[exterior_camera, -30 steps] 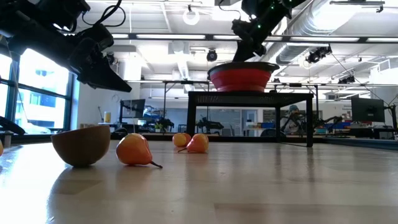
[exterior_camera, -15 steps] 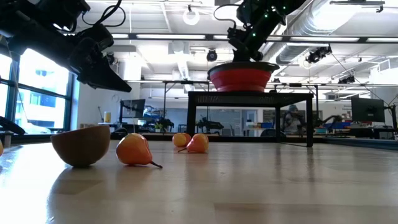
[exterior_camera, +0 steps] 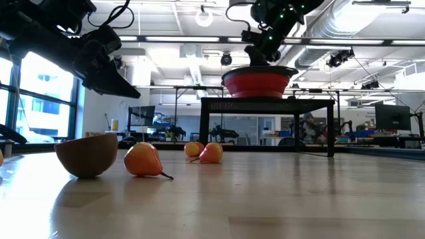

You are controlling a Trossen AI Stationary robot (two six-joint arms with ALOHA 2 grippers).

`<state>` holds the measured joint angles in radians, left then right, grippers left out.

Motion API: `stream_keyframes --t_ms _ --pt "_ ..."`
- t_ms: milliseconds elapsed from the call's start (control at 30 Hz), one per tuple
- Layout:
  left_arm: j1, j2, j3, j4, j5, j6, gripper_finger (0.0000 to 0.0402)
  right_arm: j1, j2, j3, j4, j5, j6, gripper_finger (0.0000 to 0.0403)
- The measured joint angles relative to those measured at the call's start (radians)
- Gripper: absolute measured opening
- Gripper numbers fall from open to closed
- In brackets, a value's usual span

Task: Pick & Place Fruit
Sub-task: Put the pear into the strainer on the shelf

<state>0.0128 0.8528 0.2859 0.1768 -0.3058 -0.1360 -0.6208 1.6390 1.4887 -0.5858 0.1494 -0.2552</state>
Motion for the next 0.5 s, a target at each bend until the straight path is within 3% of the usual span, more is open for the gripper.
stream_keyframes --t_ms 133,300,500 --pt "0.000 0.000 0.000 0.000 -0.001 0.000 0.0006 0.013 0.000 0.000 0.002 0.000 -0.012 0.0024" --pt "0.000 0.000 0.000 0.000 -0.004 0.000 0.0006 0.027 0.000 0.000 0.036 0.020 -0.012 0.0103" --pt "0.000 0.000 0.000 0.000 -0.004 0.000 0.0006 0.059 -0.023 0.000 0.090 0.144 -0.013 0.0171"
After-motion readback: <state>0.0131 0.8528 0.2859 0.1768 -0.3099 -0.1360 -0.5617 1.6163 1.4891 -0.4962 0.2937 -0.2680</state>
